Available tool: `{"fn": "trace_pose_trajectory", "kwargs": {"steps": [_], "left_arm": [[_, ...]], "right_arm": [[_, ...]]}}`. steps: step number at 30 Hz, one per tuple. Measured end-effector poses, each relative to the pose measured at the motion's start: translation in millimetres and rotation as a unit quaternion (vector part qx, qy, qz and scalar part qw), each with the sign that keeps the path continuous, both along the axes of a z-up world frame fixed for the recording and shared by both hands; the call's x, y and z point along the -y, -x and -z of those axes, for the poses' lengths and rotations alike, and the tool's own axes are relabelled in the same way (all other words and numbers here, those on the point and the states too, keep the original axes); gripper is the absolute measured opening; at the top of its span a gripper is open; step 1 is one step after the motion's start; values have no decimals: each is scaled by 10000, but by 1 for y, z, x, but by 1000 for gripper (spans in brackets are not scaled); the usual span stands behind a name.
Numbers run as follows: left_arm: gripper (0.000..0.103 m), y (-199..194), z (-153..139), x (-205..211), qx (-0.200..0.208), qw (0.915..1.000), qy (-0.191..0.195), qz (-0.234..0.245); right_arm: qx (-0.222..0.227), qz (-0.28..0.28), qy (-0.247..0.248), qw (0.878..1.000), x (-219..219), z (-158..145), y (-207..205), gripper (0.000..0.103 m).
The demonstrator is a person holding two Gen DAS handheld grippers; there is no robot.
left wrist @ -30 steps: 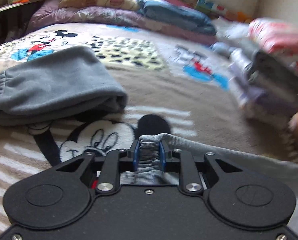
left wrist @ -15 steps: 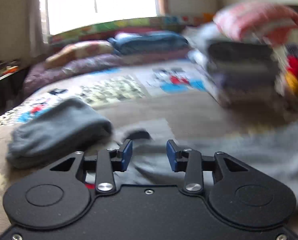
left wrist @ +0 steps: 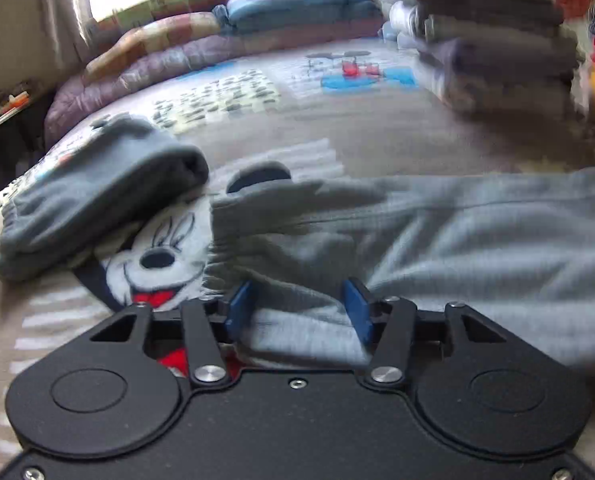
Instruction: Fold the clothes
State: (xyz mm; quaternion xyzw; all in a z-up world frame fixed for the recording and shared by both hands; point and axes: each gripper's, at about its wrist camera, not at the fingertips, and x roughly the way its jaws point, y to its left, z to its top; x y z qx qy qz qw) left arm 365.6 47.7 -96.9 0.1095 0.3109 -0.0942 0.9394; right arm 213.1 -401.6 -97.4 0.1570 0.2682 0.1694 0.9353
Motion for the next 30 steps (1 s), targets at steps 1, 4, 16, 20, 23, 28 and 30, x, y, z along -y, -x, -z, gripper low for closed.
{"fn": "trace_pose_trajectory", "kwargs": {"steps": [1,4,16,20,23,28,30], "left_arm": [[44,9,-11,0,189,9996,185,-64],[44,38,-42,7,695,9942,814,-74],[44,94,1,177,-9,9919,412,1202],[44,114,-36,188,637,9850,672,1454],[44,106,-33,212,667,9813,592,1704],[51,86,9,235,-187,9833,447,1755],[51,88,-2,225,-225,9844,612,1632]], "right_arm": [[110,-17,26,9999,-1,-3,3,46],[467,-62,54,9989,-2,-13,14,46],[148,-271,634,9975,-13,-5,10,46],[878,-376,317,9949,-7,-26,24,47],[916,-176,82,9956,0,-30,4,48],[-342,-9,-1050,9939,32,17,-32,43],[-366,-9,-1155,9926,36,16,-30,43]]}}
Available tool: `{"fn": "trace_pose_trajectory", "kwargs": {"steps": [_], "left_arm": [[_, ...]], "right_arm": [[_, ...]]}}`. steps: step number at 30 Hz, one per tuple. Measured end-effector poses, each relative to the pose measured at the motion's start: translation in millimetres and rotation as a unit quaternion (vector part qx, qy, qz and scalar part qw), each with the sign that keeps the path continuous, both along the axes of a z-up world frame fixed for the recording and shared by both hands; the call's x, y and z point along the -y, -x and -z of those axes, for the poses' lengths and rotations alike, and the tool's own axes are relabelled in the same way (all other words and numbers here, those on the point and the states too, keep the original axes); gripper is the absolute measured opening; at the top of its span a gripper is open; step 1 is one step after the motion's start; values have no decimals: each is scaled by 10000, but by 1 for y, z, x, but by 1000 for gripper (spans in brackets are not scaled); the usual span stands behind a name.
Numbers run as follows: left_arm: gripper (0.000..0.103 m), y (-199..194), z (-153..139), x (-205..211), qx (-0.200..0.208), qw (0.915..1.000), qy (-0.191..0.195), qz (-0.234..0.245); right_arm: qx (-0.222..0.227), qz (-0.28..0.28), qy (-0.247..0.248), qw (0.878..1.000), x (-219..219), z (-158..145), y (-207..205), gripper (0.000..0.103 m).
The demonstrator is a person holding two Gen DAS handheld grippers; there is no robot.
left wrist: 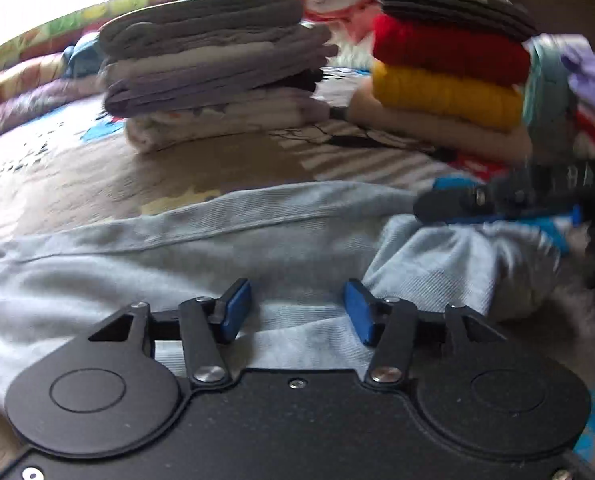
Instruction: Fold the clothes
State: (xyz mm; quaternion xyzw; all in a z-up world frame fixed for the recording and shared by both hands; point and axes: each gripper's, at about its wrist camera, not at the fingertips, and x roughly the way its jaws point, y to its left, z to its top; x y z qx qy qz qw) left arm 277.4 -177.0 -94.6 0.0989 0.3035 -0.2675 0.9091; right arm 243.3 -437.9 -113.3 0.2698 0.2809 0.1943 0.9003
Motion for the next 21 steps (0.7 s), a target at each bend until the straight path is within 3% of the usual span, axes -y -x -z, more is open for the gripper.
{"fn": "trace_pose_trajectory", "kwargs": {"steps": [4,6,7,9,11,13,14,16,21], "left_arm": [[52,31,-23,-59,277,9957,511,-728],[52,39,-34,-101,201,9861,950,-1351],[52,42,-38,-124,90,9773,1239,-1714],[52,35,-36,-175,-278,9496,1949,-2439],[52,29,-27,-223,-596,9052,2679,-3245],[52,23,-14,-256,-813,8613,3466,-3626],[52,18,-7,-266,-965,8447,3722,-3724],[52,3,6,-276,-1246,8249,3883,-3915],[52,-23,16,-285,-1258,8028,4230,-4010]], "right_arm": [[419,36,376,9984,-10,-13,14,46],[786,54,646,9948,-15,-23,22,47],[951,65,739,9927,-18,-28,26,48],[1173,23,729,9904,-20,-32,29,50],[1113,-52,801,9905,-24,-31,26,52],[896,-83,889,9920,-28,-26,19,52],[754,-80,838,9936,-28,-22,16,52],[584,-44,740,9955,-26,-17,12,52],[492,-40,705,9963,-26,-10,10,52]]}}
